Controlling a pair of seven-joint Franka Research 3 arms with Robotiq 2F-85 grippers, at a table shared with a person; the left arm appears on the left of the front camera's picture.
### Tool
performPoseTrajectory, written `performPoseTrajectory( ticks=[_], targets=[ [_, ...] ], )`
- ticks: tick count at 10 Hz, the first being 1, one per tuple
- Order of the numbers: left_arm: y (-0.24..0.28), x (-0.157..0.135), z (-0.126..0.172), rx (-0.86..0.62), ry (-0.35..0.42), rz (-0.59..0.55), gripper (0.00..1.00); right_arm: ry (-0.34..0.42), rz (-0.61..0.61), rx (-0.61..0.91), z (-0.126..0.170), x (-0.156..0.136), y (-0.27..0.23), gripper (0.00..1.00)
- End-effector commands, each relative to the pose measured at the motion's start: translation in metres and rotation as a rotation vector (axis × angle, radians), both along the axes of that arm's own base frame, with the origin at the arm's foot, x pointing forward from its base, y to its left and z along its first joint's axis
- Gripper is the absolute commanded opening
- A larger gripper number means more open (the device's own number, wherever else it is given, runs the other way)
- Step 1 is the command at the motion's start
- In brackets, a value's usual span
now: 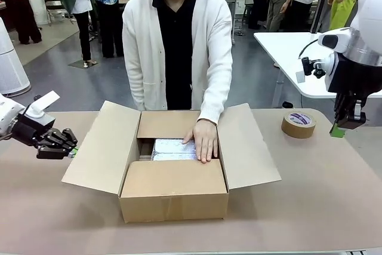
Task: Wrap the clocks to prevent damage.
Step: Push the right (or left) flap of the Package Box to close it.
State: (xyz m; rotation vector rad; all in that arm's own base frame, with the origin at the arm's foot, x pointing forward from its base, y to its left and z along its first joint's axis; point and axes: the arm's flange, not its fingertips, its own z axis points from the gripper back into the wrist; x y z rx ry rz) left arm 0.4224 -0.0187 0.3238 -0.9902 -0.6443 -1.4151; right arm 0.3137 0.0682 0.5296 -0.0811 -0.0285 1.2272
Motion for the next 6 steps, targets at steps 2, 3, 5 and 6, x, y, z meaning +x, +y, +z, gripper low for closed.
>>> performPoseTrajectory(
  ticks=[2,3,5,6],
  targets=[
    [-0.026,0.008,-0.014,-0.161,-0.011,-0.066,0.0,-0.001,0.001,0.005,-0.001,0.0,0.001,0.01],
    [-0.035,0.011,-0.008,-0.181,-0.016,-0.065,0.0,-0.001,0.001,0.005,-0.001,0.0,0.001,0.01],
    [-0.052,0.018,0.004,-0.24,0.007,-0.058,0.0,-0.001,0.001,0.005,-0.001,0.0,0.001,0.01],
    [-0.059,0.017,0.009,-0.288,0.002,-0.038,0.0,-0.001,0.001,0.005,-0.001,0.0,0.001,0.01]
  ],
)
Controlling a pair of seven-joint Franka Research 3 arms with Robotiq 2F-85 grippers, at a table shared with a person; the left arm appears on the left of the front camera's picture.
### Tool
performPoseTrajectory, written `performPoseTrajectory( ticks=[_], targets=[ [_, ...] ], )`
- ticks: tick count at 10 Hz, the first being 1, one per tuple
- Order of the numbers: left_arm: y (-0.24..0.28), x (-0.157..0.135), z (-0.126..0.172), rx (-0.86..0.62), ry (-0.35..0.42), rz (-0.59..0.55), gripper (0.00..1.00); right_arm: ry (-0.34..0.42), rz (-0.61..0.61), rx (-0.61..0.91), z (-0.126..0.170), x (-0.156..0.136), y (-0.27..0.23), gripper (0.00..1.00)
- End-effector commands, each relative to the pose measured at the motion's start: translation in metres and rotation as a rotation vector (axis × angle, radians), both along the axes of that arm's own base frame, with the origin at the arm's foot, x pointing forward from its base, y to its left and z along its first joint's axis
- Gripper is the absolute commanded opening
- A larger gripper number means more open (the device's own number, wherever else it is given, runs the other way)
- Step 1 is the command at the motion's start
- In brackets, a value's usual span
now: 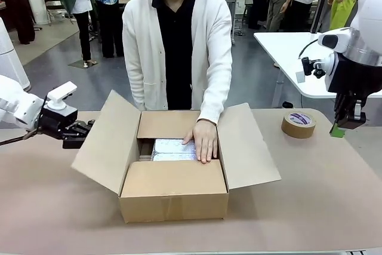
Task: Wrap the clocks to prevent damage.
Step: Push the right (or left) flap of the Package Box to close it.
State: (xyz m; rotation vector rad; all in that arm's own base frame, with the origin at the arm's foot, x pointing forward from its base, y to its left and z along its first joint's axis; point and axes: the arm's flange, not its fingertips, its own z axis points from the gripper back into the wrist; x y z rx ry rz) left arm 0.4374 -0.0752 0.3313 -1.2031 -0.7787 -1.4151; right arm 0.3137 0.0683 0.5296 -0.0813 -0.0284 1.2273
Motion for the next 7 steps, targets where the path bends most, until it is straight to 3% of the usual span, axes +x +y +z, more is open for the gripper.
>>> performPoseTrajectory(
  ticks=[1,7],
  targets=[
    [-0.012,0.002,0.006,-0.069,-0.008,0.018,0.0,-0.001,0.001,0.005,-0.001,0.0,0.001,0.01],
    [-0.087,0.027,-0.015,0.012,0.01,0.024,0.0,-0.001,0.001,0.005,-0.001,0.0,0.001,0.01]
  ],
)
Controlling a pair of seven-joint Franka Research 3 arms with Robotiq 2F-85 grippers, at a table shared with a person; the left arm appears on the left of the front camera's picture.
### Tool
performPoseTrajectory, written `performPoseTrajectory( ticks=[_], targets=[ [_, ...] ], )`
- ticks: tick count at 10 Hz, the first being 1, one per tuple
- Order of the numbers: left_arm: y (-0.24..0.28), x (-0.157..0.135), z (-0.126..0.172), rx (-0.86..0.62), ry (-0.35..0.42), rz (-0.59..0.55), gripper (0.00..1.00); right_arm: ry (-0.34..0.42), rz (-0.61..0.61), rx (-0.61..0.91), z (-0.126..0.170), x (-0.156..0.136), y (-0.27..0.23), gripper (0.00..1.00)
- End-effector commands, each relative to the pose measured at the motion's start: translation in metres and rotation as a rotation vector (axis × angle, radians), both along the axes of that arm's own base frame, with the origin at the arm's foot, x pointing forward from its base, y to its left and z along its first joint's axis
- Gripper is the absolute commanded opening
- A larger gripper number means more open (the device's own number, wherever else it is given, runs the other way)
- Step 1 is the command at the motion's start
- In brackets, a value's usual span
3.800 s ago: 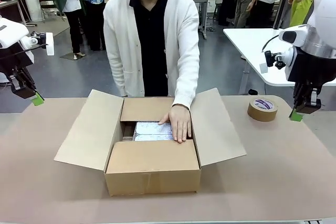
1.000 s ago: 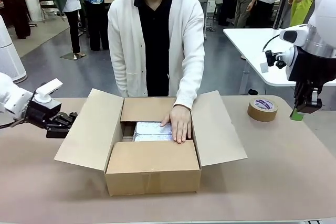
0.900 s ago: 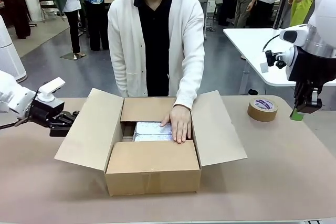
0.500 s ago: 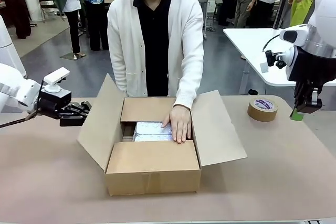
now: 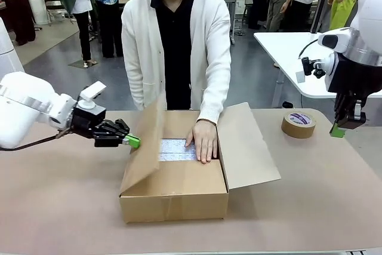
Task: Wrap the clocks to prevent damage.
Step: Push the right (or left) flap of the Package Box to close it, then push the left (or right) flap of the Package Box to close it.
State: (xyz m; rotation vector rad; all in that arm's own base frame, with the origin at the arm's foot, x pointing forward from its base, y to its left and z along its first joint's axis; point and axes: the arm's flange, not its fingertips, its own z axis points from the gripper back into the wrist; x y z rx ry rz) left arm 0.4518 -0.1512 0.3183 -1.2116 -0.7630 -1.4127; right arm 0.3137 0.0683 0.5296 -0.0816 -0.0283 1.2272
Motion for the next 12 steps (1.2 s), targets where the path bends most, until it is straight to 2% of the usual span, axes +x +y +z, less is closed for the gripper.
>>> performPoseTrajectory(
  ticks=[1,6,7,8,12],
  targets=[
    [-0.018,0.018,-0.009,0.022,0.0,0.049,0.0,-0.001,0.001,0.005,-0.001,0.0,0.001,0.01],
    [-0.022,0.023,-0.037,0.098,0.039,0.08,0.0,-0.001,0.001,0.005,-0.001,0.0,0.001,0.01],
    [-0.019,0.018,-0.034,0.119,0.034,0.059,0.0,-0.001,0.001,0.005,-0.001,0.0,0.001,0.01],
    [-0.019,0.021,-0.02,0.05,0.045,0.038,0.0,-0.001,0.001,0.005,-0.001,0.0,0.001,0.01],
    [-0.019,0.021,-0.02,0.05,0.045,0.038,0.0,-0.001,0.001,0.005,-0.001,0.0,0.001,0.01]
  ],
)
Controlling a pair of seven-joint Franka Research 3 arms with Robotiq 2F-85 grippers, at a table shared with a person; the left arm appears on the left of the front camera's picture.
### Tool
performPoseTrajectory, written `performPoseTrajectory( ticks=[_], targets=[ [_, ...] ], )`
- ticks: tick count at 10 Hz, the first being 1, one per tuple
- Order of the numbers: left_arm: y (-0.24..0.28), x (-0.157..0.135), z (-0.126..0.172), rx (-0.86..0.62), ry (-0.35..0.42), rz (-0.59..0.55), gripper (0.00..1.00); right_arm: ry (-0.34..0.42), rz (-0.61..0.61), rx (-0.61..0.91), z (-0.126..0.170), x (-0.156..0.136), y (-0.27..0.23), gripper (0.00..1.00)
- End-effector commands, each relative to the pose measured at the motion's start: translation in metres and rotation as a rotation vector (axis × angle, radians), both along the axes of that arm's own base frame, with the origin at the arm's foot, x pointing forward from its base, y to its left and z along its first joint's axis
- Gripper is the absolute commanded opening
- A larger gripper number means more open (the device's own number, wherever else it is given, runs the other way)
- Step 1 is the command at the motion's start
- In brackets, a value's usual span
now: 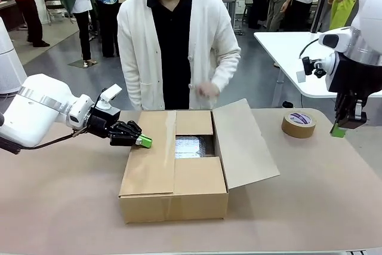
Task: Wrap the clocks to prevent damage.
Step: Push the left (or right) flap of the Package Box to close it.
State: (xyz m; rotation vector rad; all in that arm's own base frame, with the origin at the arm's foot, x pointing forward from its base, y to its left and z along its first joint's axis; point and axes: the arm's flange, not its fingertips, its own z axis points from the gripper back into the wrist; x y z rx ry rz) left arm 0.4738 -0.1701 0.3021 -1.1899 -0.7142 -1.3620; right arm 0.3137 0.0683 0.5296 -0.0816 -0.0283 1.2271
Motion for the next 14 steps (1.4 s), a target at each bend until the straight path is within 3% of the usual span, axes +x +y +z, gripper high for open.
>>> performPoseTrajectory(
  ticks=[1,7,8,10,12,14],
  targets=[
    [0.0,-0.001,-0.004,0.007,-0.002,0.004,0.0,-0.001,0.001,0.006,-0.001,0.0,0.001,0.01],
    [0.0,-0.001,-0.004,0.007,-0.002,0.004,0.0,0.0,0.0,0.0,0.0,0.0,0.0,0.01],
    [0.0,-0.001,-0.004,0.007,-0.002,0.004,0.0,0.043,0.225,0.031,-0.004,0.009,-0.002,0.01],
    [0.0,-0.001,-0.004,0.007,-0.002,0.004,0.0,0.063,0.309,0.218,-0.017,0.065,-0.02,0.01],
    [0.0,-0.001,-0.004,0.007,-0.002,0.004,0.0,0.08,0.497,0.446,-0.042,0.095,-0.044,0.01],
    [0.0,-0.001,-0.004,0.007,-0.002,0.004,0.0,0.037,0.399,0.501,-0.05,0.103,-0.04,0.01]
  ],
)
